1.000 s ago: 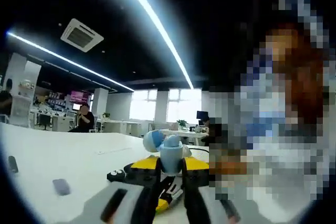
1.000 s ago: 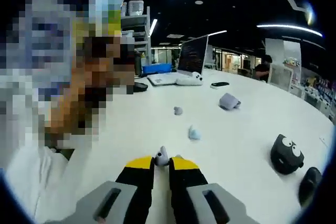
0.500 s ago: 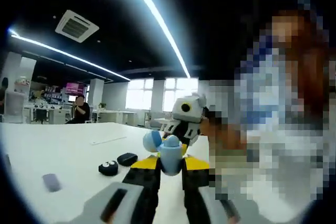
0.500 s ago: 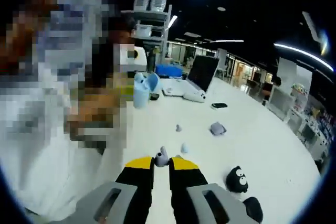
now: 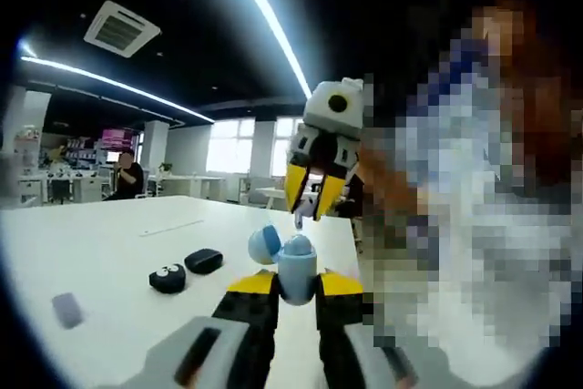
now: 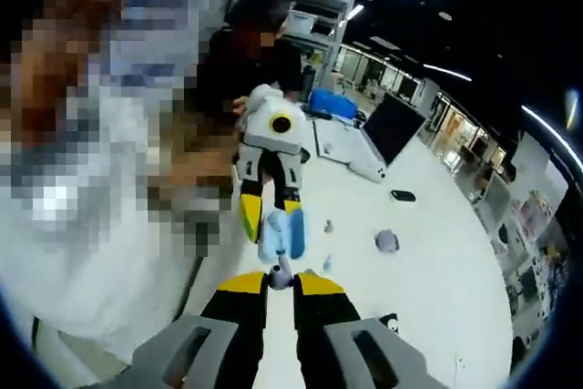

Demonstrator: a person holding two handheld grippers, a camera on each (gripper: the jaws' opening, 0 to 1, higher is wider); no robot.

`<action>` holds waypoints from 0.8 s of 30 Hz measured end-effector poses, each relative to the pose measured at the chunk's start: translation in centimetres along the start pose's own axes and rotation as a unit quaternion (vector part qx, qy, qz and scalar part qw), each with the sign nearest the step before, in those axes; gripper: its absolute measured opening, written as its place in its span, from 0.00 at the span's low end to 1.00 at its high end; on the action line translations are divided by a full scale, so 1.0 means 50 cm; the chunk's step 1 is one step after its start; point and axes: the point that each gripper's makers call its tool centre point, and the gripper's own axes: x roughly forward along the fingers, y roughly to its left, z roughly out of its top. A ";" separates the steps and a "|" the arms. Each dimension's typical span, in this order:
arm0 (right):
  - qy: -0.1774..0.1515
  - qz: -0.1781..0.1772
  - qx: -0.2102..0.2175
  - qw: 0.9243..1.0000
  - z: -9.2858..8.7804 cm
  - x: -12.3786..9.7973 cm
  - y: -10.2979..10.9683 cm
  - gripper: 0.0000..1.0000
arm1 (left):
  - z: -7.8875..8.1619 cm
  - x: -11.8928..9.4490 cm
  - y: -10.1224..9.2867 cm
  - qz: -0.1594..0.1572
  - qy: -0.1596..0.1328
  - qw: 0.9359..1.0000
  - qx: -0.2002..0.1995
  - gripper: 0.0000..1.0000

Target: Pick up the earbuds from the table and place the earbuds into the earbud case

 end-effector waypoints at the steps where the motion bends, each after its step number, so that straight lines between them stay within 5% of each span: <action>1: 0.010 0.005 -0.004 1.000 0.003 0.005 0.003 0.10 | -0.002 0.002 -0.002 -0.001 0.003 1.000 0.001 0.17; 7: 0.077 0.028 0.006 0.997 0.002 0.020 0.004 0.10 | -0.019 0.009 -0.007 0.010 0.035 0.999 0.032 0.17; 24: 0.164 0.057 0.097 0.980 -0.041 0.041 0.008 0.10 | -0.038 0.026 -0.002 0.031 0.076 0.995 0.056 0.17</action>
